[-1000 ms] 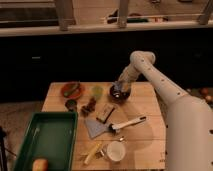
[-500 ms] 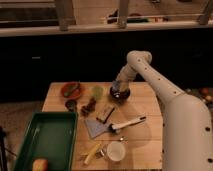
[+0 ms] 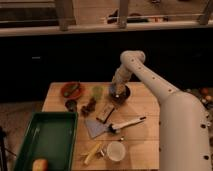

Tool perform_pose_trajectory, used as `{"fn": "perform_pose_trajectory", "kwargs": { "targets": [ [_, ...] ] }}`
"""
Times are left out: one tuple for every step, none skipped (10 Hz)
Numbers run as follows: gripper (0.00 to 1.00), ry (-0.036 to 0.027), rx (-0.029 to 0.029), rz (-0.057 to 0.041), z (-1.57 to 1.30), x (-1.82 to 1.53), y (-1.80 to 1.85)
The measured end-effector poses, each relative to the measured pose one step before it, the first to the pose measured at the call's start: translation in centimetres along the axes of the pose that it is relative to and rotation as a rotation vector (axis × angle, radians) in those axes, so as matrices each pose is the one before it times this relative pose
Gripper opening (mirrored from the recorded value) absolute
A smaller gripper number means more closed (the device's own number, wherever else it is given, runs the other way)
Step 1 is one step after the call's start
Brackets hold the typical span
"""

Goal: Wipe purple bowl with sponge

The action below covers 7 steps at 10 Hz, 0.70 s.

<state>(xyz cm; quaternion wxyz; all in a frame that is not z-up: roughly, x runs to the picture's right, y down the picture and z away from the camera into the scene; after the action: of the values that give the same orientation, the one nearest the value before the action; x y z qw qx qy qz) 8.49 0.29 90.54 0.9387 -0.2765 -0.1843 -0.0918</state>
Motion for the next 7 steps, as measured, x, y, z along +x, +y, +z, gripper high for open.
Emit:
{"fn": "perform_pose_trajectory", "kwargs": {
  "targets": [
    [0.00, 0.00465, -0.00871, 0.00651, -0.130, 0.371, 0.544],
    [0.00, 0.00758, -0.01182, 0.00755, -0.152, 0.395, 0.609],
    [0.00, 0.00754, -0.00326, 0.01025, -0.212, 0.388, 0.281],
    [0.00, 0.01150, -0.00432, 0.01820, -0.424, 1.024, 0.550],
    [0.00, 0.00890, 0.00456, 0.01730, -0.408, 0.811, 0.135],
    [0.00, 0.00467, 0.00696, 0.00745, -0.228, 0.213, -0.173],
    [0.00, 0.00563, 0.01955, 0.00966, -0.386, 0.304, -0.619]
  ]
}}
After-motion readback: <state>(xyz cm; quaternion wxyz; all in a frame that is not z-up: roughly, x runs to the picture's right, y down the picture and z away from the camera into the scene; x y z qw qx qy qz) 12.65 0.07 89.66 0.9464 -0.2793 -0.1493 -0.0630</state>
